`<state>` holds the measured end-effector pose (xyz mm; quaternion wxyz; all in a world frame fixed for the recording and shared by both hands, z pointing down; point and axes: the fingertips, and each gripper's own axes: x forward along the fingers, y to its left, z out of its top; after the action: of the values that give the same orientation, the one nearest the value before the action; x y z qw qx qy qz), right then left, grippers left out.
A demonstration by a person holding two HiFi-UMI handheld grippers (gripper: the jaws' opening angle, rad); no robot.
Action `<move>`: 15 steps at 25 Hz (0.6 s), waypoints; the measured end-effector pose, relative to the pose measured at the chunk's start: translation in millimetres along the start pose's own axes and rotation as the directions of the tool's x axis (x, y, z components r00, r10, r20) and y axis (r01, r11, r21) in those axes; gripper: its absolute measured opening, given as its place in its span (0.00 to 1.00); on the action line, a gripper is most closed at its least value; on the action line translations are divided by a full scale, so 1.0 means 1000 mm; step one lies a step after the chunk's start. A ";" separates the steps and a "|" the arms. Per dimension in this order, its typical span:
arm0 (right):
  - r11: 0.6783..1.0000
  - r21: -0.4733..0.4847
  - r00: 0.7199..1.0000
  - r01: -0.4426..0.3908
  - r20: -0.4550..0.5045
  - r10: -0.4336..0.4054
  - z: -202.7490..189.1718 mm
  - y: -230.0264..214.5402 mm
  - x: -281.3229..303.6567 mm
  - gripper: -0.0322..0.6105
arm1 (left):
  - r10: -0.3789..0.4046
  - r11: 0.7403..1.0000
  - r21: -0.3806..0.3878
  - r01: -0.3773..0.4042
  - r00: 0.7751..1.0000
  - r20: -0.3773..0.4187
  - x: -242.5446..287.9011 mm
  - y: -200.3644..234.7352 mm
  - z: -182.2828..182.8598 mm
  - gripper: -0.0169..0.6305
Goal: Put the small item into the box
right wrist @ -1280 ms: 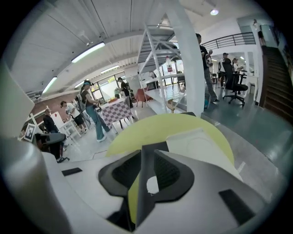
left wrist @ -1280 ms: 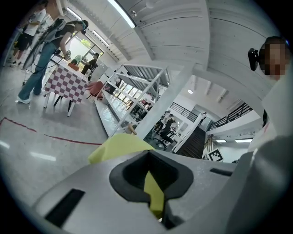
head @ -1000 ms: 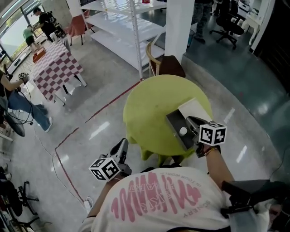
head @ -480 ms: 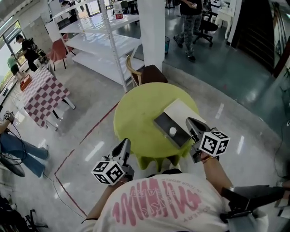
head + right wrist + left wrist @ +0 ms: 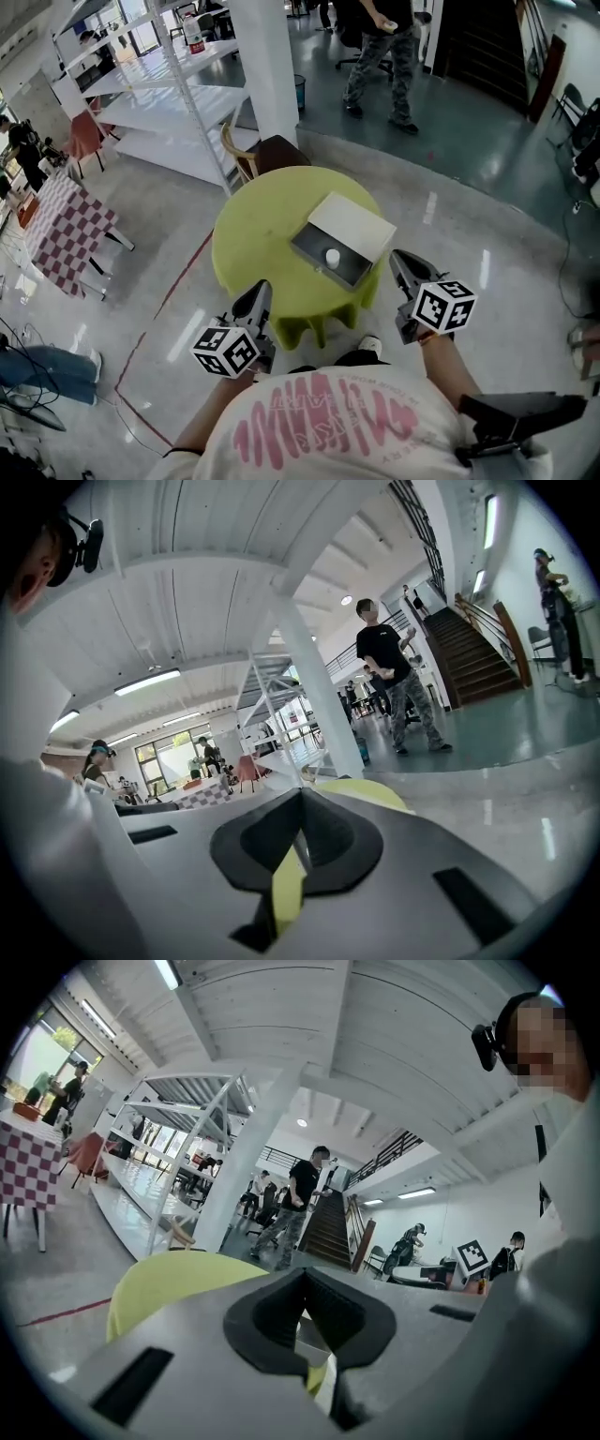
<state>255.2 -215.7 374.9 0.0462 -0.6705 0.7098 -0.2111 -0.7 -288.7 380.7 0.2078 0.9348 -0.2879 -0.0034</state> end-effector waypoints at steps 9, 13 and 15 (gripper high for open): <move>0.999 -0.044 1.000 0.000 -0.012 0.000 0.002 -0.015 -0.043 0.06 | -0.012 1.000 0.002 0.012 1.000 -0.004 -0.001 -0.041 -0.015 0.04; 0.999 -0.048 0.999 -0.004 -0.039 0.002 0.002 -0.025 -0.062 0.06 | 0.026 0.999 -0.021 -0.026 1.000 0.000 -0.006 -0.057 -0.022 0.04; 0.999 -0.051 0.998 -0.008 -0.058 0.005 0.000 -0.031 -0.076 0.06 | 0.042 0.999 -0.032 -0.042 0.999 -0.001 -0.011 -0.067 -0.029 0.04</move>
<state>291.6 -142.5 369.8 0.0091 -0.6627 0.7182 -0.2119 30.2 -221.5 379.3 0.2228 0.9251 -0.3075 -0.0034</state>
